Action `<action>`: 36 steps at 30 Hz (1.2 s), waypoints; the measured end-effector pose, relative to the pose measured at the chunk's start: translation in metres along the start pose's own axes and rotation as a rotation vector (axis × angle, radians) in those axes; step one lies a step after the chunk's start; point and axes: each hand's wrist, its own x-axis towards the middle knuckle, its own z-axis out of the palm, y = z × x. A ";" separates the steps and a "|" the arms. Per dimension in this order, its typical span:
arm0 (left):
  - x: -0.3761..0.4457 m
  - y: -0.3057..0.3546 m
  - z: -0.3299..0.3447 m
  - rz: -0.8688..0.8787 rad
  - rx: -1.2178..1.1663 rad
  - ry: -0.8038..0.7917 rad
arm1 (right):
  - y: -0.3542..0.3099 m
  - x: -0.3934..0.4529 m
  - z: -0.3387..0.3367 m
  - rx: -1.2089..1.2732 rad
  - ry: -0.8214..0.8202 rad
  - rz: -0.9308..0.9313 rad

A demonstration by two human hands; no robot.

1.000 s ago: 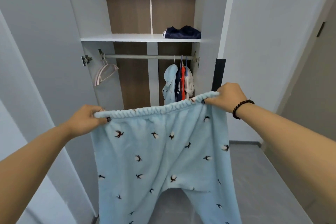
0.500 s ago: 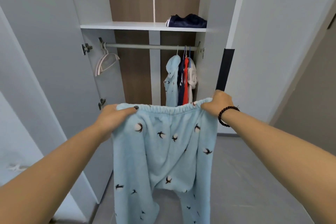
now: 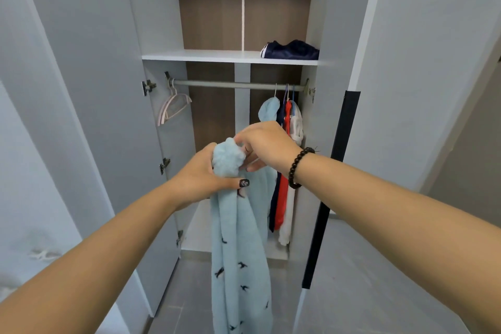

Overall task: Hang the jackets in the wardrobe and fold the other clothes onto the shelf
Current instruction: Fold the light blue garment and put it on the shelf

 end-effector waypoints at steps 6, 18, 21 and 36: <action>-0.013 0.001 -0.024 -0.033 -0.220 0.215 | 0.016 -0.015 -0.021 -0.440 -0.029 -0.434; -0.022 -0.054 -0.041 -0.178 -0.522 0.379 | 0.077 0.003 0.009 -0.909 -0.244 -0.497; -0.027 -0.080 -0.054 -0.209 -0.430 0.463 | 0.075 0.019 0.010 -0.830 -0.238 -0.522; -0.083 -0.233 -0.062 0.003 -0.281 0.341 | 0.166 0.038 0.117 -0.824 -0.257 -0.418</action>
